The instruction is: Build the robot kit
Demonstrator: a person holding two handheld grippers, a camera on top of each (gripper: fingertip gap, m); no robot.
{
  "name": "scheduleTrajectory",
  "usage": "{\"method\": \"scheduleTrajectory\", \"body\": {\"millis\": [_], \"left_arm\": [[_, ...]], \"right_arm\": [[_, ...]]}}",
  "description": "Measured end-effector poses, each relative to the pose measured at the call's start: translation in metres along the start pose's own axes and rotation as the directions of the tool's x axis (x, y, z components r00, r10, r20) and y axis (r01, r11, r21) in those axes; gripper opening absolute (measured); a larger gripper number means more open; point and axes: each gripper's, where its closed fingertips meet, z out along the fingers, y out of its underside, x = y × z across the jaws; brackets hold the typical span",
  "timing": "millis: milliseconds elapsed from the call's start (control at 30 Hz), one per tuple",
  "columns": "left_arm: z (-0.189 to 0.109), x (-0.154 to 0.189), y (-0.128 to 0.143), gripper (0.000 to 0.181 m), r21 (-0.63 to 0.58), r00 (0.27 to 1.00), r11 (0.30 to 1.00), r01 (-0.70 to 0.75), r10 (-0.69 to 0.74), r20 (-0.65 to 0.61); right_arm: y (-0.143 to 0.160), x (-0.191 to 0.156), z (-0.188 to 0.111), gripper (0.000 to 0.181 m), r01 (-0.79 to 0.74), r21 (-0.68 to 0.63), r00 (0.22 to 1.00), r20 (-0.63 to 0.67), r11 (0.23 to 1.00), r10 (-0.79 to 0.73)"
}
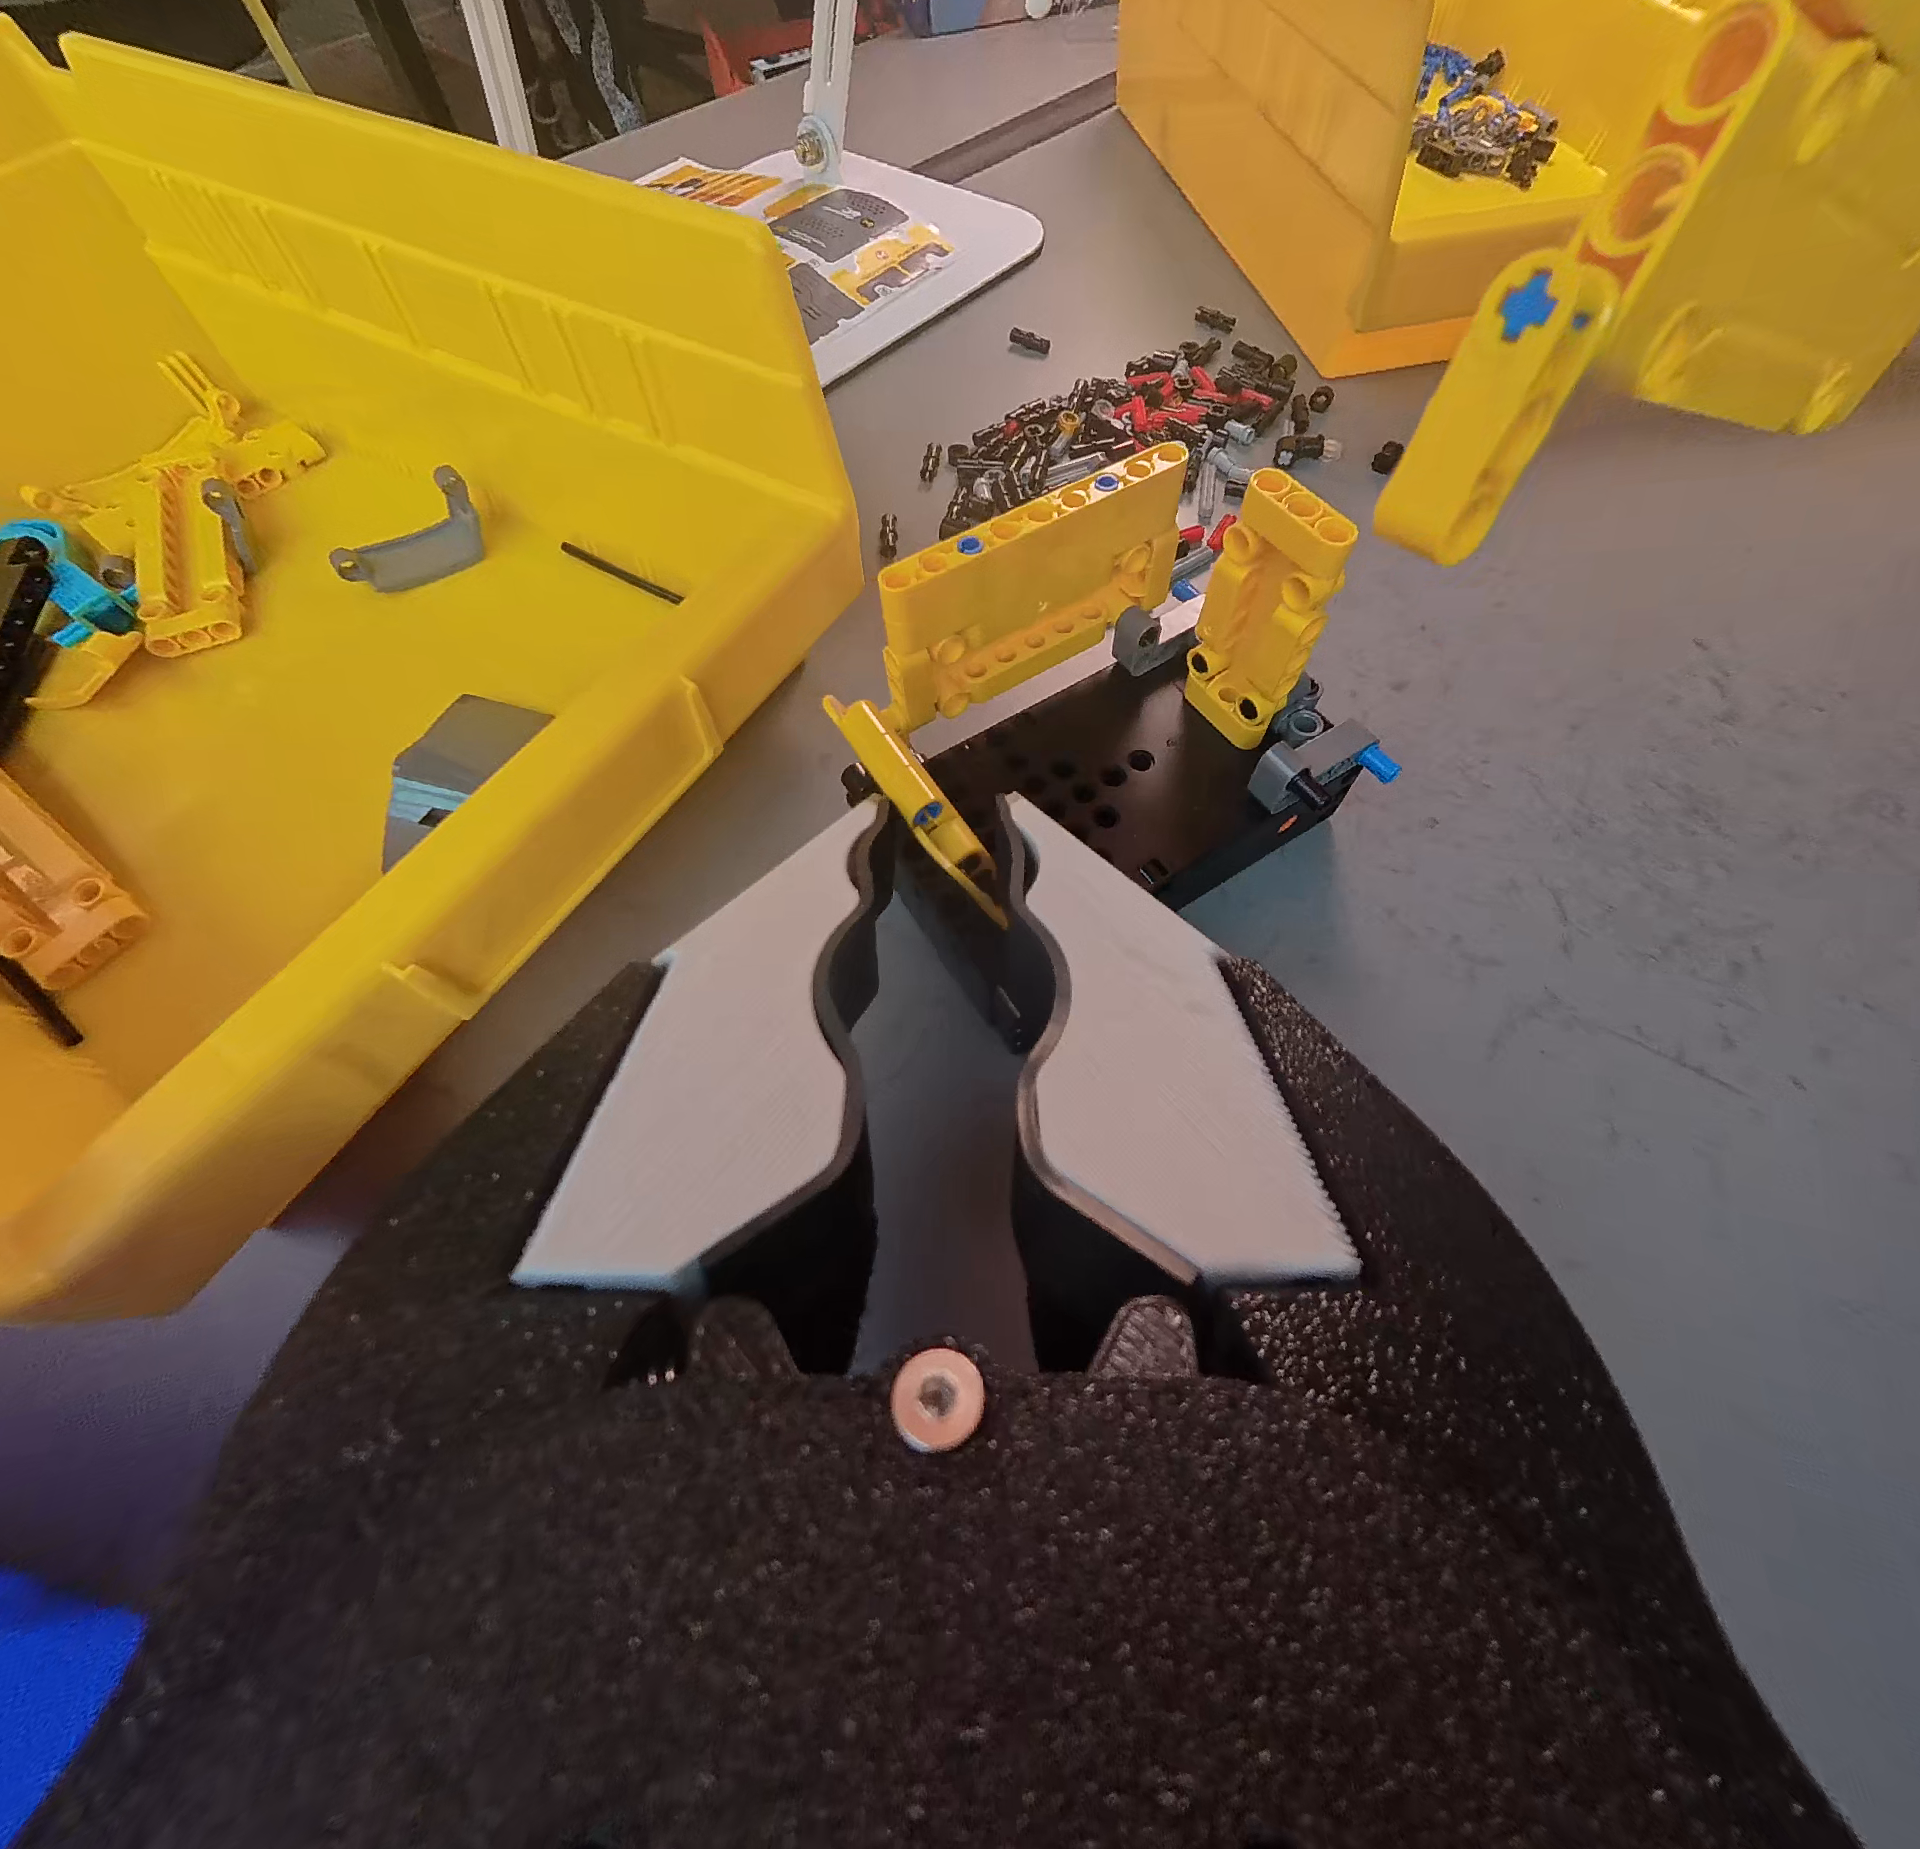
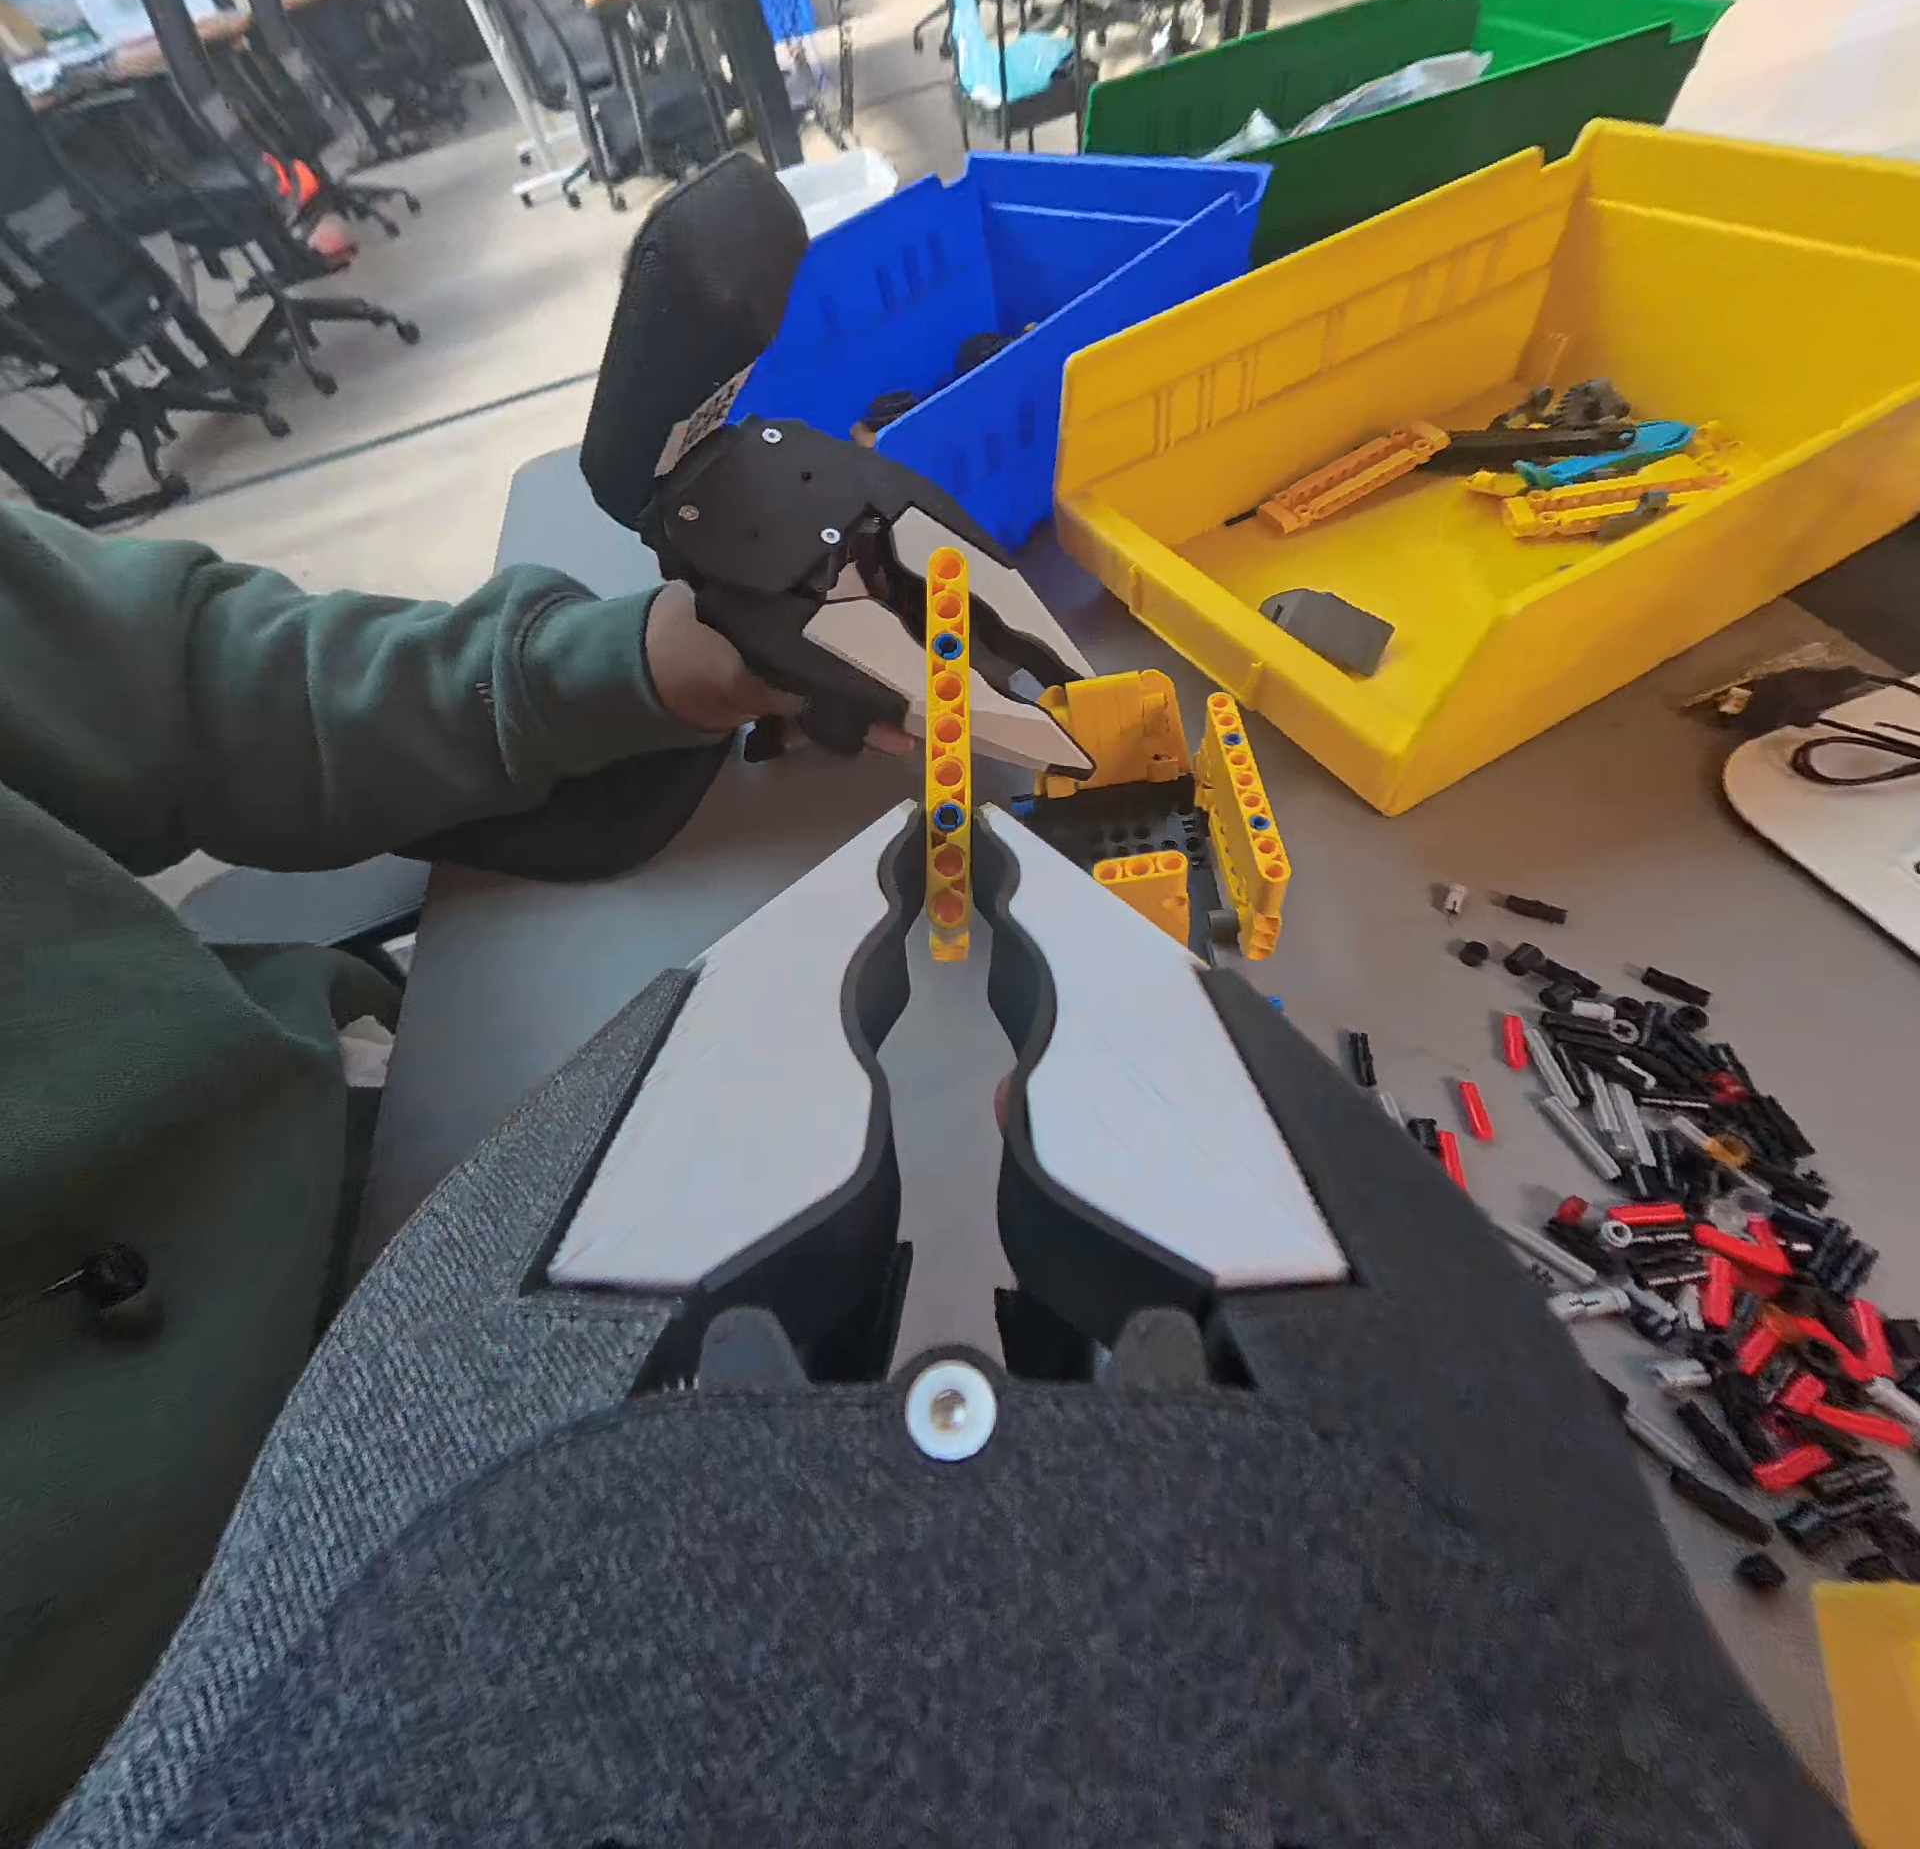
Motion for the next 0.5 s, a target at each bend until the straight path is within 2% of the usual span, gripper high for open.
{"method": "scheduleTrajectory", "body": {"millis": [133, 233, 500], "left_arm": [[-0.002, 0.002, 0.001, 0.018, -0.013, 1.0, 1.0, -0.012, 0.012, 0.006], [-0.003, 0.008, 0.001, 0.018, -0.021, 0.999, 0.999, -0.036, 0.036, -0.01], [-0.006, 0.036, 0.001, 0.023, -0.023, 0.985, 0.989, -0.146, 0.143, -0.092]], "right_arm": [[0.02, 0.007, -0.002, 0.007, -0.099, 0.111, 0.994, -0.024, 0.989, 0.102], [0.024, 0.006, 0.0, 0.007, -0.137, 0.173, 0.989, -0.021, 0.975, 0.143], [0.017, 0.004, -0.015, 0.006, -0.011, 0.216, 1.0, -0.025, 0.976, 0.017]]}}
